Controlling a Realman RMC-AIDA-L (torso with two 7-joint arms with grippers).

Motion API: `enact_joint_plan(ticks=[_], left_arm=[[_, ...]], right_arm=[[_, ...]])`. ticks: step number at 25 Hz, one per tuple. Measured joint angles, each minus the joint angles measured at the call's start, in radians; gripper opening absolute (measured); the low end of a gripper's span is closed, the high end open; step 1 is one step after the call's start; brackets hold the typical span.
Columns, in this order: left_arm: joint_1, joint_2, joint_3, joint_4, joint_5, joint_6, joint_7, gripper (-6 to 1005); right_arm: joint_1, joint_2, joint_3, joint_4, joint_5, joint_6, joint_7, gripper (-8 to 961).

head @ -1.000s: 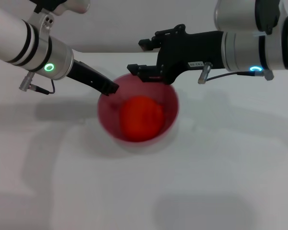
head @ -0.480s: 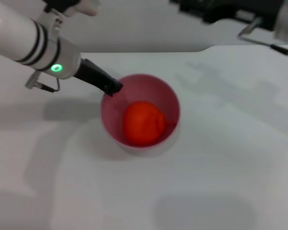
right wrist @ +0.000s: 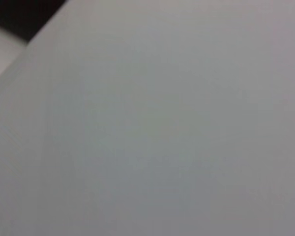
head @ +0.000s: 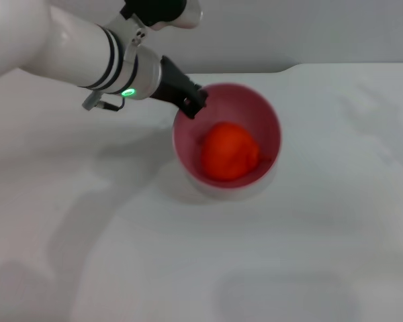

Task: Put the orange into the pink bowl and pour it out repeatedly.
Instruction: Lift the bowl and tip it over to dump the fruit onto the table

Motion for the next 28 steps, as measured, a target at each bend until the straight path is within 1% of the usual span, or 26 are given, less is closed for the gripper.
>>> enact_joint_plan(ticks=[1,2,3,6,9,10,11,12,13,14,15,16,20,28], left_arm=[[0.006,0.000,0.019,0.010,0.001,-0.033,0.001,42],[0.006,0.000,0.019,0.010,0.001,-0.033,0.001,42],[0.034,0.000,0.081,0.051,0.004,-0.105,0.003,42],[0.077,0.001,0.145,0.103,0.017,-0.194,0.007,42],[0.142,0.001,0.229,0.164,0.046,-0.345,0.008,41],[0.142,0.001,0.229,0.164,0.046,-0.345,0.008,41],[0.186,0.001,0.288,0.192,0.073,-0.466,0.023,41],[0.196,0.000,0.301,0.194,0.080,-0.496,0.032,41],[0.216,0.000,0.327,0.198,0.093,-0.558,0.053,41],[0.234,0.000,0.351,0.199,0.101,-0.617,0.079,41],[0.252,-0.001,0.376,0.199,0.103,-0.677,0.109,41],[0.262,-0.001,0.388,0.198,0.104,-0.704,0.122,41],[0.312,-0.003,0.476,0.165,0.105,-0.940,0.229,41],[0.340,-0.006,0.608,0.069,0.098,-1.288,0.385,41]], right_arm=[[-0.002,0.001,0.006,0.040,0.048,-0.044,-0.039,584],[-0.003,0.001,0.010,0.081,0.097,-0.083,-0.076,584],[-0.004,0.000,0.013,0.116,0.142,-0.120,-0.105,584],[-0.004,-0.001,0.040,0.215,0.232,-0.198,-0.142,584],[0.002,-0.002,0.084,0.270,0.253,-0.235,-0.127,584],[0.002,-0.003,0.098,0.279,0.254,-0.238,-0.113,584],[0.001,-0.004,0.105,0.283,0.255,-0.241,-0.104,584],[-0.001,-0.004,0.113,0.285,0.255,-0.249,-0.097,584],[-0.003,-0.004,0.119,0.287,0.255,-0.260,-0.094,583],[-0.004,-0.003,0.125,0.291,0.256,-0.288,-0.093,583],[-0.004,-0.003,0.125,0.291,0.256,-0.288,-0.093,583],[-0.004,-0.003,0.126,0.292,0.256,-0.298,-0.093,583],[-0.003,-0.002,0.126,0.293,0.257,-0.329,-0.088,583],[0.011,-0.002,0.117,0.293,0.258,-0.341,-0.082,583]])
